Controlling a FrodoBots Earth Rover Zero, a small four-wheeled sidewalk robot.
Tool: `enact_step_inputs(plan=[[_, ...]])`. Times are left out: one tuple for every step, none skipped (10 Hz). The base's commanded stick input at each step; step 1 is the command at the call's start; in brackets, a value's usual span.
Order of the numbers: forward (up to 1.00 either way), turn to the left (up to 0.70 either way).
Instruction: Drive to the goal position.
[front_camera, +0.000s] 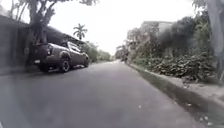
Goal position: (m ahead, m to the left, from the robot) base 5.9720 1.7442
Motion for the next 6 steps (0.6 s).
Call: enact_step_inputs(plan=[[1.0, 0.0], [1.0, 0.0], [1.0, -0.2], [1.0, -0.4], [1.0, -0.4], [1.0, -0.4]])
